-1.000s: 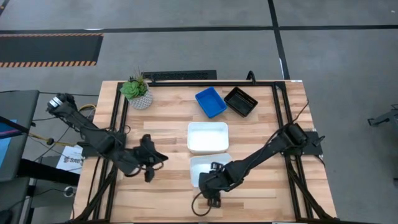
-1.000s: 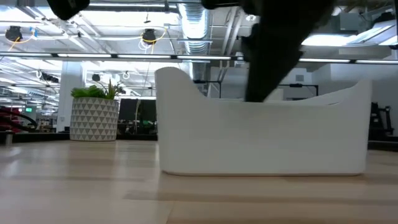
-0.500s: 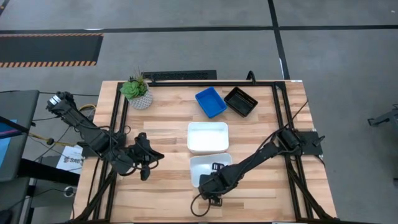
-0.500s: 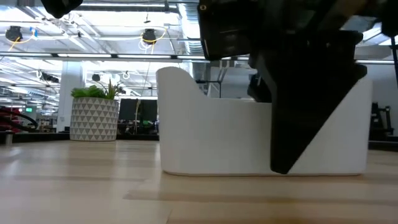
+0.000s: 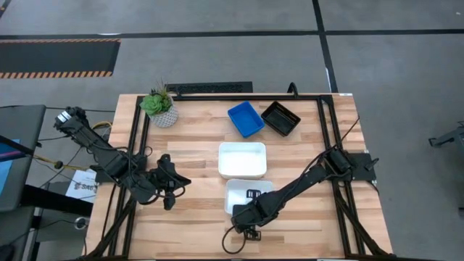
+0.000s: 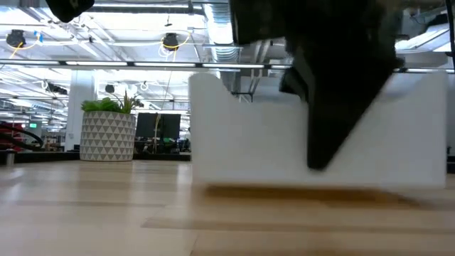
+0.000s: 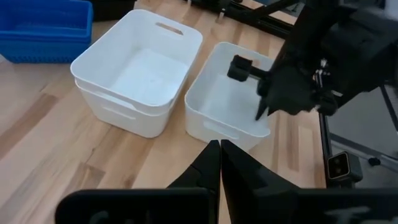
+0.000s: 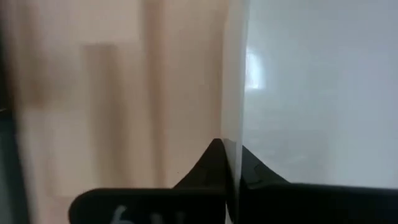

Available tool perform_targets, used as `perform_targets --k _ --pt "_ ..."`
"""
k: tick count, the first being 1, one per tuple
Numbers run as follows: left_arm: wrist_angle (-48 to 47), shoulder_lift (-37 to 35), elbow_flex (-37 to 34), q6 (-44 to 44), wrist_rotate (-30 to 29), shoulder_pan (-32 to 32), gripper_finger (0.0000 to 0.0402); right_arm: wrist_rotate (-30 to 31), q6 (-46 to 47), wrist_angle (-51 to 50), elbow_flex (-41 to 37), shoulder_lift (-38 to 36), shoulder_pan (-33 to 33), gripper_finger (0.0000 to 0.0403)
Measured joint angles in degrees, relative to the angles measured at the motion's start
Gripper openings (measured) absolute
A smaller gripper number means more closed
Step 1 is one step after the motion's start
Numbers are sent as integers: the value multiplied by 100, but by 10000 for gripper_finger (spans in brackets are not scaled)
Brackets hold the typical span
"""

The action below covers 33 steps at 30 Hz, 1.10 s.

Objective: Stack baskets by color
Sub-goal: Stack the white bin on top of the stacked white bins

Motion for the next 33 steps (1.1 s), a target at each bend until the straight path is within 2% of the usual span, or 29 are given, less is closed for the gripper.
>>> perform_targets --k 3,9,13,16,18,21,26,33 --pt "-32 0 0 -5 4 0 0 -154 -186 -292 383 0 12 5" --pt "-78 0 0 -15 11 0 0 -241 -689 -2009 1998 -2 34 3" --pt "-78 0 0 -26 42 -52 0 306 -1220 -2791 2979 -7 -81 2" --pt "-98 0 1 -30 49 -114 0 834 -1443 -3369 3388 -21 -309 2" --pt "-105 -2 1 -36 45 -170 0 1128 -1475 -3702 3432 -22 -526 1" --pt "-107 -7 2 -79 19 -249 0 1246 -1698 -3888 3354 -11 -884 1" --pt "-122 -34 2 -90 19 -336 0 1148 -2273 -3404 3037 66 -1447 1" --pt "-303 -455 2 -232 -190 -512 0 964 -2368 -3377 2695 30 -1786 1"
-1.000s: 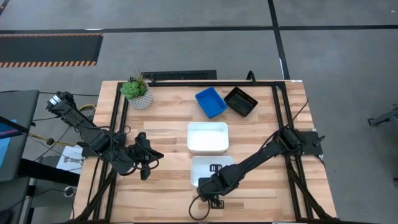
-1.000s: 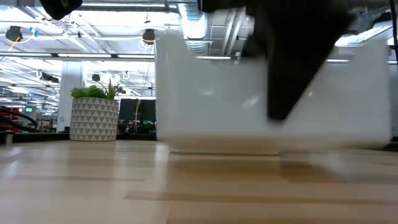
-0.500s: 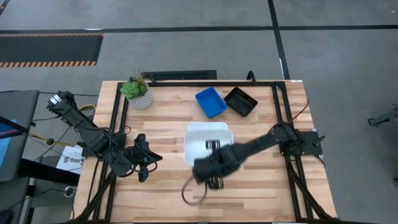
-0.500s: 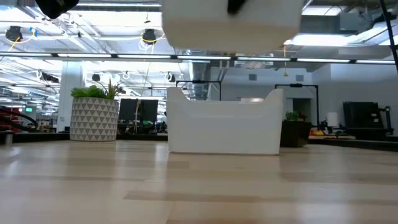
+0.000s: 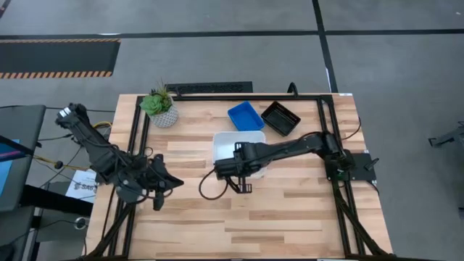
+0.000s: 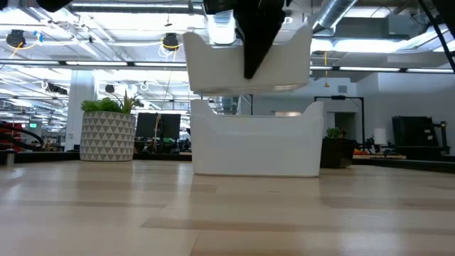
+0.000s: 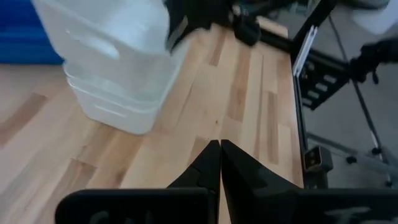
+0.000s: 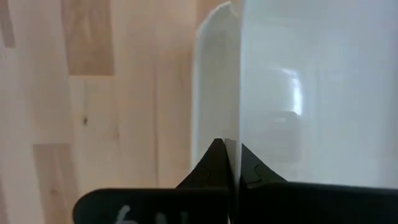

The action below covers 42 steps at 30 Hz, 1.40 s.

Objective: Stack baskets by color
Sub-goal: Stack the white bin on top of the stacked white bins

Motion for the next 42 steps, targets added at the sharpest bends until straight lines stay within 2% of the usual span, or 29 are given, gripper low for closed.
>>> perform_targets --k 5,12,23,36,42 --pt "-123 -301 2 -2 -400 -141 0 -221 8 126 -421 21 37 1" --pt "-255 -495 2 -2 -543 -190 0 -510 -92 685 -826 12 79 0" --pt "-419 -524 2 -107 -553 -190 0 -843 -466 1168 -940 12 -118 0" --pt "-448 -524 2 -120 -551 -190 0 -1152 -500 1634 -1084 12 -145 7" --pt "-450 -524 2 -127 -549 -190 0 -1267 -441 1702 -1211 18 -214 36"
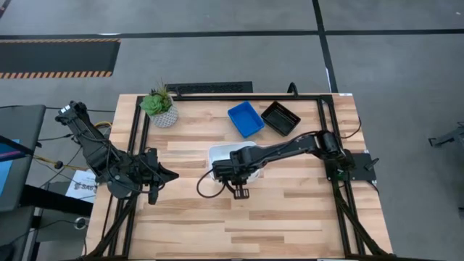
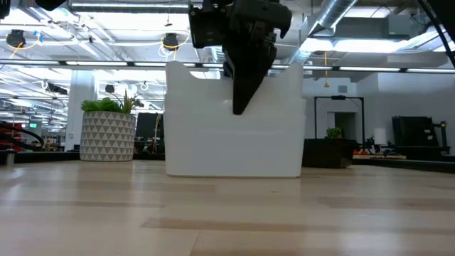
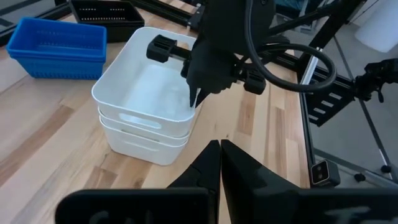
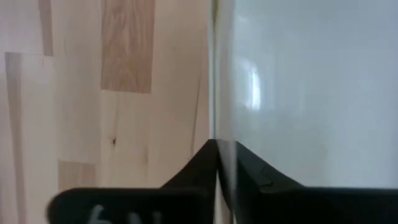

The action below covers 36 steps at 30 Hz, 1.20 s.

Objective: Stack baskets by color
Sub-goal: Stack the white bin on top of the stacked white bins, then return to Home Position

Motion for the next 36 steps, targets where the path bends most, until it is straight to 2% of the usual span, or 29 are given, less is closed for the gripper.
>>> perform_targets --k 11,15,20,27,29,32,36 --pt "-1 0 0 0 2 0 0 -46 26 30 -3 -35 -120 158" --pt "-1 -5 0 0 0 0 0 -66 84 29 -8 -420 -122 189" --pt "-18 -173 88 94 -2 2 0 -66 150 24 -7 -1180 -122 200" --pt "158 -533 970 1245 15 2 0 476 19 13 0 -2654 -118 191" --pt "177 -598 1241 1815 30 0 0 479 -301 -89 0 -3108 -114 189" --pt "136 -708 1541 3133 -134 9 0 482 -692 -756 9 -3793 -108 188" --pt "41 -898 1656 3822 -117 11 0 864 -244 -1152 -19 -4540 -157 189"
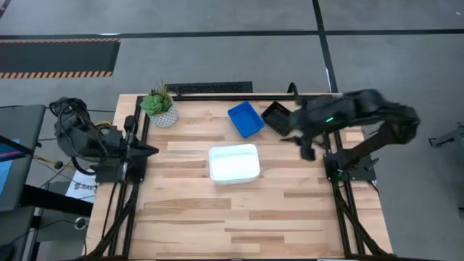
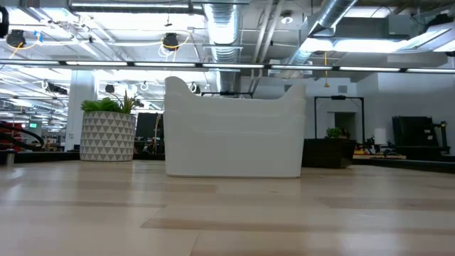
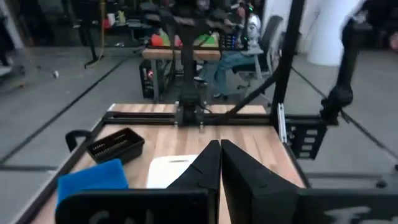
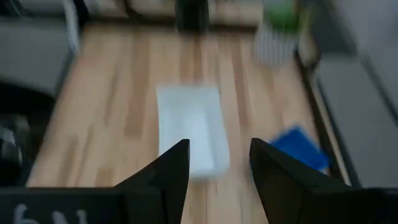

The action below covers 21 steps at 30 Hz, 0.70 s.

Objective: Stack baskets by color
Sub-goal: Return to Home Position

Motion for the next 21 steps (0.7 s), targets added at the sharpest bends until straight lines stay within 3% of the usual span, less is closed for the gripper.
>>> perform_targets --k 3,6,11,21 --pt "-73 -255 -114 225 310 0 0 37 -156 659 -312 -624 -5 192" --pt "-75 -652 -348 -62 423 4 0 -500 -405 1666 -1081 -1351 -43 194" --pt "347 -1493 -1078 -445 592 7 0 -766 -242 3090 -3042 -2631 -235 191" --pt "2557 -3282 -3060 -96 1338 7 0 -1290 679 5908 -6802 -4683 -867 196"
